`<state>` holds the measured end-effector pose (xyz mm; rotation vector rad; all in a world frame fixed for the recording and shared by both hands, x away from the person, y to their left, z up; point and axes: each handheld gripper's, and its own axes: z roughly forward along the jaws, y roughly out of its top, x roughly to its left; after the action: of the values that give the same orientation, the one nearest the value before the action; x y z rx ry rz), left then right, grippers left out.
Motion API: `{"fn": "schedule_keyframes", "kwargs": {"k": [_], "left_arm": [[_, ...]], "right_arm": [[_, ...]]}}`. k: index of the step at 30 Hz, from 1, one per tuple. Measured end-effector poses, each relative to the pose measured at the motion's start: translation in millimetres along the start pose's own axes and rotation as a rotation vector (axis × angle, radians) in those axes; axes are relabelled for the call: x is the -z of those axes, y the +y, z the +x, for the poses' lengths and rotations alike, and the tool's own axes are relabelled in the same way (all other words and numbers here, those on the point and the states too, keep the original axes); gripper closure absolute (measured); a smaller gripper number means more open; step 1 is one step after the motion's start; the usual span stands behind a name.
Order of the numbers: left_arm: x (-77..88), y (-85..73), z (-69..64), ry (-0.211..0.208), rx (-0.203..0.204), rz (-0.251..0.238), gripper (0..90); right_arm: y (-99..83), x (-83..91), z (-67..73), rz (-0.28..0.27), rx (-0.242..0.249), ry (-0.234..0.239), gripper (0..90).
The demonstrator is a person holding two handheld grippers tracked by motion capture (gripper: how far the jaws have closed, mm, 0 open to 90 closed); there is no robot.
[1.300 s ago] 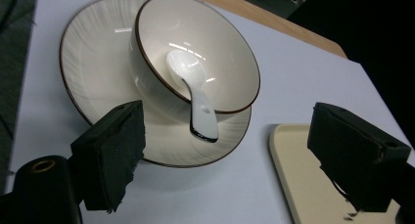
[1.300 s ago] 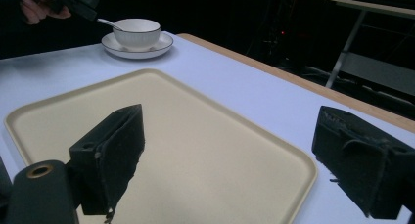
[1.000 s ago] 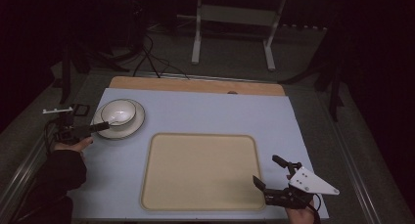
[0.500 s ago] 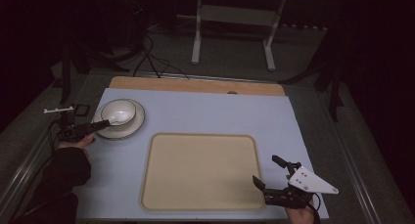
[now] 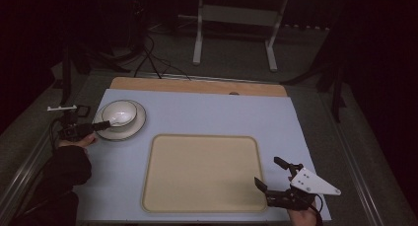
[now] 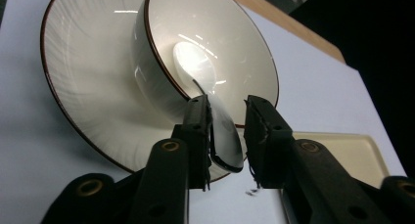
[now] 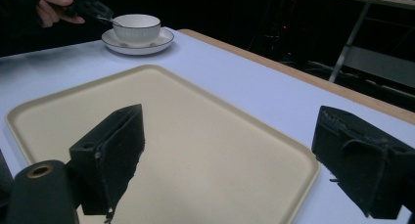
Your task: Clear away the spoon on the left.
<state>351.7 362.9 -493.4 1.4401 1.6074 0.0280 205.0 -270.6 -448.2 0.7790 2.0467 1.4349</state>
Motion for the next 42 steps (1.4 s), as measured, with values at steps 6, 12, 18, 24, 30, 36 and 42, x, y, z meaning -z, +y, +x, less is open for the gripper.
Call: {"fn": "schedule_keyframes", "kwargs": {"k": [6,12,18,24,30,36,42], "left_arm": [[-1.5,0.9,-3.5,0.012,-0.029,0.026,73.5],[-4.3,1.3,-5.3,0.019,-0.036,0.058,75.2],[-6.6,1.5,-9.0,0.024,-0.062,0.078,85.0],[-8.3,1.5,-12.5,0.034,-0.089,0.089,85.7],[-8.3,0.7,-14.8,0.045,-0.107,0.088,85.9],[-7.3,-0.4,-19.1,0.05,-0.131,0.089,86.0],[-2.4,1.5,-21.1,0.046,-0.119,0.061,86.1]], "right_arm": [[-0.2,0.5,-0.3,0.0,-0.002,-0.001,12.3],[-0.3,0.7,-0.8,0.003,-0.009,-0.002,12.3],[-0.5,0.6,-1.2,0.003,-0.011,-0.002,12.3],[-0.7,0.3,-1.4,0.005,-0.014,-0.001,12.3],[-0.9,0.4,-2.4,0.004,-0.021,-0.002,12.4],[-1.1,0.5,-2.7,0.004,-0.025,-0.001,12.4],[-1.1,0.4,-2.7,0.005,-0.025,-0.002,12.4]]}}
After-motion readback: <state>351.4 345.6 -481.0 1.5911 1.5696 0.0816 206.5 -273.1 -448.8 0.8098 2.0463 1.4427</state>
